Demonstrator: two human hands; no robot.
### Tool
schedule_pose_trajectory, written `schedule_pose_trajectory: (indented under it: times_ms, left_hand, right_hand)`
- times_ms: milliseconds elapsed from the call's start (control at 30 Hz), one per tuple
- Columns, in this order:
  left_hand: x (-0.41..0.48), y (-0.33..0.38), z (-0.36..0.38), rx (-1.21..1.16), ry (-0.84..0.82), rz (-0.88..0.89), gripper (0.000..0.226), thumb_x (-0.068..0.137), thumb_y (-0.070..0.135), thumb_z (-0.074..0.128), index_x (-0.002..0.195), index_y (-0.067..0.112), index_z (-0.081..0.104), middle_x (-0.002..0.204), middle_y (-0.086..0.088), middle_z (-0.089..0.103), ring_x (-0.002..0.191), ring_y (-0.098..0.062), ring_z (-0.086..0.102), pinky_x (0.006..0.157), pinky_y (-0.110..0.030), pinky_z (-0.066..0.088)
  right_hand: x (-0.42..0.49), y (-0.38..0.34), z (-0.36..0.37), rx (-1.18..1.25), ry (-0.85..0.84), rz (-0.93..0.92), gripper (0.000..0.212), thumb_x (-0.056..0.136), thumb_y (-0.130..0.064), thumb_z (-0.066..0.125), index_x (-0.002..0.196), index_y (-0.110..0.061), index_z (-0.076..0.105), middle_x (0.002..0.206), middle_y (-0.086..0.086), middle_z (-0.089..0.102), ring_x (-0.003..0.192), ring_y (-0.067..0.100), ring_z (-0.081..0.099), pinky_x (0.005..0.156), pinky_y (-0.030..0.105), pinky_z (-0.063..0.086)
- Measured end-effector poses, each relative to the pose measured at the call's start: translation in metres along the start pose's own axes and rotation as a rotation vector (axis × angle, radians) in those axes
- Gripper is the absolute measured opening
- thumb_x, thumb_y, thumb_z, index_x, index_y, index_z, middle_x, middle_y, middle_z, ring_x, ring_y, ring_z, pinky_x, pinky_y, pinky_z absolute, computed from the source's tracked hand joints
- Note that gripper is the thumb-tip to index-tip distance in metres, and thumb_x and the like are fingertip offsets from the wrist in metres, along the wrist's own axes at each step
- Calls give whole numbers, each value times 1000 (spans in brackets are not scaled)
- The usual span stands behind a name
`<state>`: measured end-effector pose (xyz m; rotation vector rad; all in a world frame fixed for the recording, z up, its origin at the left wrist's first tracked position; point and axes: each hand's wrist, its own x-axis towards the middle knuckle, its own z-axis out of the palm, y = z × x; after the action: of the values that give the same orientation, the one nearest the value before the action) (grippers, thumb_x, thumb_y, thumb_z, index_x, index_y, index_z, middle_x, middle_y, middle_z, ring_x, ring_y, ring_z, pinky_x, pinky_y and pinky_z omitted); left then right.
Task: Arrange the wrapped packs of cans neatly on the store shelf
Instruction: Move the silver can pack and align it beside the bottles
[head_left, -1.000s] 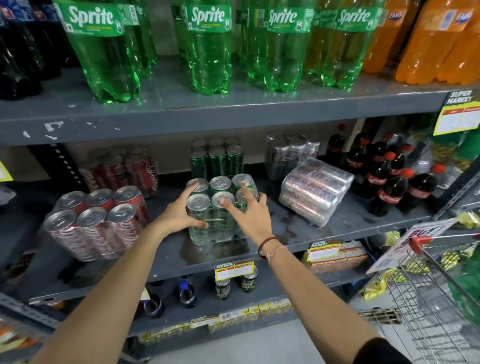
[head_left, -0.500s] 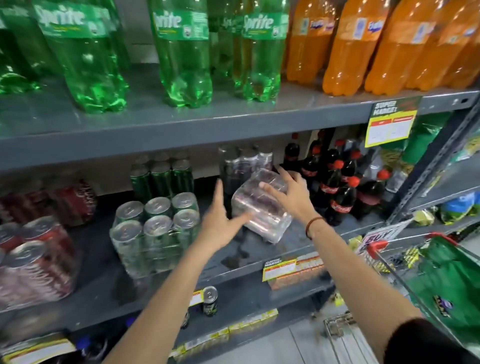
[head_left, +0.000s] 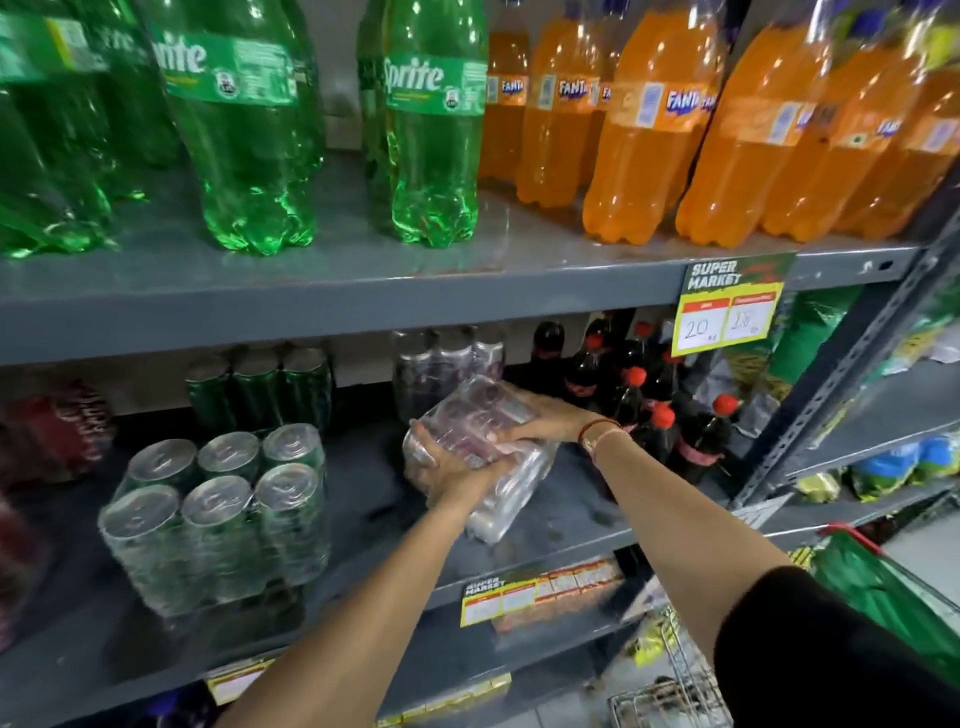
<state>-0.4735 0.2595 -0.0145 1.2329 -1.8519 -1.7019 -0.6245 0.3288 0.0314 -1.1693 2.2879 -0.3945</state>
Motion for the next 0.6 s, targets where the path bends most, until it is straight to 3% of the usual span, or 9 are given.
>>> schedule_pose_trajectory:
  times_ms: [133, 200, 267, 333, 400, 500, 600]
  left_hand:
    - [7, -8, -8, 47, -29, 128, 135, 50, 40, 89, 146, 35, -6, 148, -20, 27, 131, -34, 38, 109, -42, 36]
    - [8, -7, -17, 68, -92, 229, 128, 48, 39, 90, 145, 28, 8, 144, -18, 38, 126, -31, 46, 105, -44, 40]
    - [8, -7, -28, 125, -158, 340, 126, 48, 39, 90, 145, 29, 10, 142, -14, 40, 125, -28, 48, 105, -44, 41]
    - [8, -9, -39, 209, -205, 469, 131, 50, 39, 89, 146, 39, -1, 151, -10, 28, 131, -23, 42, 110, -37, 34]
    - [4, -15, -49, 371, -219, 578, 136, 51, 46, 86, 138, 51, -19, 159, 1, 2, 135, -20, 34, 105, -27, 30]
    - [-8, -29, -56, 522, -168, 712, 133, 53, 59, 80, 130, 57, -28, 158, 6, -17, 131, -23, 41, 99, -34, 42]
    - [-21, -42, -54, 553, -99, 785, 129, 58, 59, 77, 132, 55, -29, 155, 3, -25, 135, -27, 38, 96, -37, 45]
  right_hand:
    - [-15, 1, 17, 112, 199, 23, 108, 54, -82, 61, 145, -41, 22, 146, 0, 46, 133, 25, 44, 111, 34, 32]
    - [-22, 3, 31, 152, 367, 60, 98, 57, -79, 63, 141, -39, 34, 132, 4, 59, 123, 27, 53, 102, 33, 39]
    - [-30, 3, 49, 156, 533, 111, 95, 60, -78, 63, 141, -36, 35, 125, 10, 62, 118, 32, 55, 100, 37, 44]
    - [-40, -2, 73, 220, 677, 147, 101, 60, -80, 60, 145, -38, 25, 128, 14, 56, 119, 33, 49, 99, 40, 43]
    - [-52, -9, 101, 371, 831, 119, 104, 56, -85, 56, 144, -47, 17, 133, 8, 47, 116, 26, 43, 96, 36, 37]
    - [-62, -12, 129, 475, 973, 4, 102, 57, -84, 55, 142, -53, 10, 138, 1, 38, 115, 17, 37, 95, 30, 29]
    - [-65, -7, 139, 445, 966, -38, 99, 63, -79, 55, 142, -54, 2, 149, 3, 28, 129, 18, 30, 103, 32, 25]
